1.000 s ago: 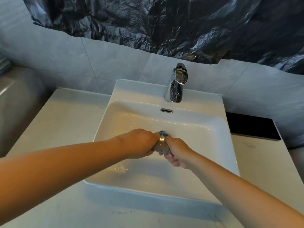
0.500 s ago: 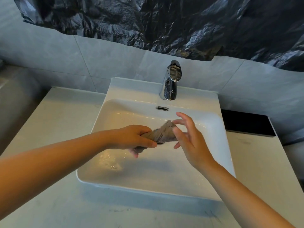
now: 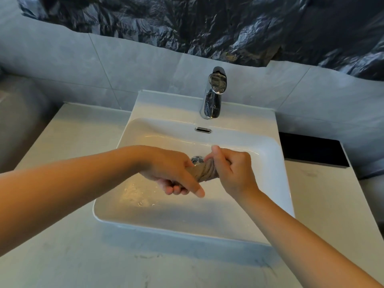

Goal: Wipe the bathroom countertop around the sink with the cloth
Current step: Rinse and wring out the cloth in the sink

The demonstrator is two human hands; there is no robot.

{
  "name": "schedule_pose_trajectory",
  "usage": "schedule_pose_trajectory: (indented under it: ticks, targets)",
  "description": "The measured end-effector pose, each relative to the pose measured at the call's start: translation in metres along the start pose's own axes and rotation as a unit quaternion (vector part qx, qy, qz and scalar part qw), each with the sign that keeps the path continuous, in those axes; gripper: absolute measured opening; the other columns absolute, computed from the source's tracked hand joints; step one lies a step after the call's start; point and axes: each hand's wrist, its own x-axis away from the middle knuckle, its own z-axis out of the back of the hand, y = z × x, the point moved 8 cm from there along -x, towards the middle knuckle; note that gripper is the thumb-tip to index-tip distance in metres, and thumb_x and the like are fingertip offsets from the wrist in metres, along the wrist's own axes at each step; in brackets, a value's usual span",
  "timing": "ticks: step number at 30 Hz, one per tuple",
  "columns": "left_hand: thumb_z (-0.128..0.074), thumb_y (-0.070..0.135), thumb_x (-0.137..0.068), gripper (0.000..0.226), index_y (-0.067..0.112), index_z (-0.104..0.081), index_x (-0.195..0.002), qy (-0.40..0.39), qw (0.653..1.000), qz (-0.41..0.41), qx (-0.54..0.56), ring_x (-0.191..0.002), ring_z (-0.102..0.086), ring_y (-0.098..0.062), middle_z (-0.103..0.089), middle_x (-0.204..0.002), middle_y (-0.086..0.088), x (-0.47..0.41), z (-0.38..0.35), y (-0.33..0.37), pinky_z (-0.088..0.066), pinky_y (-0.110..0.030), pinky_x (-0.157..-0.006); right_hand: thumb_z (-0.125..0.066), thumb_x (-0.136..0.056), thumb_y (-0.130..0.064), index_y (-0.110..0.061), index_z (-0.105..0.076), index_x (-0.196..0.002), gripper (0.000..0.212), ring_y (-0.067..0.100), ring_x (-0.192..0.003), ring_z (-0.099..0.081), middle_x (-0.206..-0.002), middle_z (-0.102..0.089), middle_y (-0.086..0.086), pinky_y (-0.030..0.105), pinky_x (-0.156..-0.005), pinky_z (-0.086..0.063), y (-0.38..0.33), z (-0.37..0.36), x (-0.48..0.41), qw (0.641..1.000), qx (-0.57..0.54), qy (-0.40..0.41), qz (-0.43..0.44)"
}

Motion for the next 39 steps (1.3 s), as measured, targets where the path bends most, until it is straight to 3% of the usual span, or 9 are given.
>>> schedule_pose_trajectory:
  ticks: [2, 5, 8, 11, 17, 25, 29, 34, 39]
  targets:
    - [-0.071, 0.038, -0.080, 0.029, 0.011, -0.059, -0.082, 0.125, 0.983, -0.007, -0.131, -0.049, -0.048, -0.012, -0.055, -0.060, 0.002, -0.006, 0.010, 0.005, -0.044, -0.020, -0.049, -0.034, -0.097, -0.049, -0.010, -0.066, -0.060, 0.061, 0.015, -0.053, -0.059, -0.051, -0.059, -0.002, 0.026, -0.055, -0.049, 0.021, -0.008, -0.001, 0.992, 0.018, -0.055, -0.115]
    - [-0.063, 0.039, -0.085, 0.027, 0.014, -0.062, -0.095, 0.254, 0.913, -0.023, -0.318, -0.059, -0.050, -0.013, -0.053, -0.065, 0.004, -0.014, 0.018, 0.013, -0.040, -0.024, -0.054, -0.033, -0.101, -0.038, -0.017, -0.056, -0.054, 0.057, 0.013, -0.050, -0.055, -0.050, -0.055, 0.002, 0.022, -0.057, -0.045, 0.040, -0.021, 0.005, 0.962, 0.055, -0.130, -0.235]
    - [-0.053, 0.031, -0.089, 0.022, 0.015, -0.060, -0.103, 0.291, 0.832, -0.043, -0.470, -0.069, -0.047, -0.017, -0.049, -0.072, 0.004, -0.021, 0.018, 0.020, -0.034, -0.027, -0.061, -0.032, -0.098, -0.025, -0.012, -0.056, -0.060, 0.047, 0.008, -0.035, -0.043, -0.047, -0.057, 0.005, 0.018, -0.044, -0.036, 0.056, -0.032, 0.016, 0.908, 0.009, -0.175, -0.380]
    - [-0.050, 0.030, -0.091, 0.026, 0.015, -0.056, -0.112, 0.287, 0.792, -0.063, -0.536, -0.073, -0.046, -0.018, -0.056, -0.084, -0.001, -0.027, 0.023, 0.023, -0.036, -0.027, -0.065, -0.031, -0.094, -0.028, -0.005, -0.060, -0.069, 0.044, 0.009, -0.031, -0.030, -0.041, -0.048, 0.000, 0.017, -0.039, -0.021, 0.064, -0.040, 0.026, 0.841, -0.008, -0.246, -0.482]
    - [-0.051, 0.033, -0.093, 0.029, 0.019, -0.050, -0.118, 0.281, 0.762, -0.106, -0.573, -0.071, -0.042, -0.015, -0.059, -0.088, 0.001, -0.030, 0.030, 0.029, -0.031, -0.025, -0.064, -0.029, -0.094, -0.033, -0.012, -0.047, -0.067, 0.038, 0.006, -0.032, -0.021, -0.045, -0.037, -0.003, 0.015, -0.032, -0.014, 0.073, -0.048, 0.039, 0.739, -0.068, -0.332, -0.583]
    - [-0.052, 0.038, -0.092, 0.032, 0.019, -0.049, -0.118, 0.273, 0.743, -0.122, -0.599, -0.070, -0.044, -0.016, -0.064, -0.095, -0.001, -0.033, 0.040, 0.030, -0.033, -0.027, -0.064, -0.029, -0.091, -0.026, -0.015, -0.045, -0.066, 0.032, 0.004, -0.030, -0.021, -0.044, -0.034, -0.006, 0.014, -0.028, -0.014, 0.073, -0.058, 0.051, 0.663, -0.192, -0.340, -0.638]
    - [-0.052, 0.039, -0.092, 0.033, 0.019, -0.049, -0.118, 0.275, 0.743, -0.120, -0.599, -0.070, -0.045, -0.016, -0.063, -0.094, -0.001, -0.033, 0.042, 0.031, -0.036, -0.027, -0.064, -0.029, -0.093, -0.030, -0.014, -0.046, -0.068, 0.034, 0.004, -0.031, -0.021, -0.045, -0.035, -0.006, 0.014, -0.029, -0.015, 0.071, -0.055, 0.047, 0.676, -0.193, -0.330, -0.630]
    - [-0.053, 0.034, -0.090, 0.028, 0.017, -0.054, -0.113, 0.328, 0.771, -0.102, -0.536, -0.072, -0.048, -0.017, -0.063, -0.091, -0.003, -0.033, 0.041, 0.028, -0.038, -0.026, -0.064, -0.030, -0.090, -0.027, -0.006, -0.057, -0.069, 0.040, 0.010, -0.034, -0.022, -0.044, -0.042, 0.001, 0.015, -0.036, -0.016, 0.073, -0.035, 0.022, 0.803, -0.053, -0.280, -0.524]
    - [-0.054, 0.029, -0.090, 0.023, 0.019, -0.057, -0.109, 0.359, 0.782, -0.109, -0.497, -0.074, -0.055, -0.018, -0.061, -0.084, 0.000, -0.029, 0.030, 0.027, -0.040, -0.025, -0.063, -0.028, -0.095, -0.029, -0.003, -0.061, -0.067, 0.050, 0.012, -0.028, -0.029, -0.041, -0.049, 0.006, 0.015, -0.036, -0.023, 0.073, -0.023, 0.012, 0.859, 0.025, -0.233, -0.455]
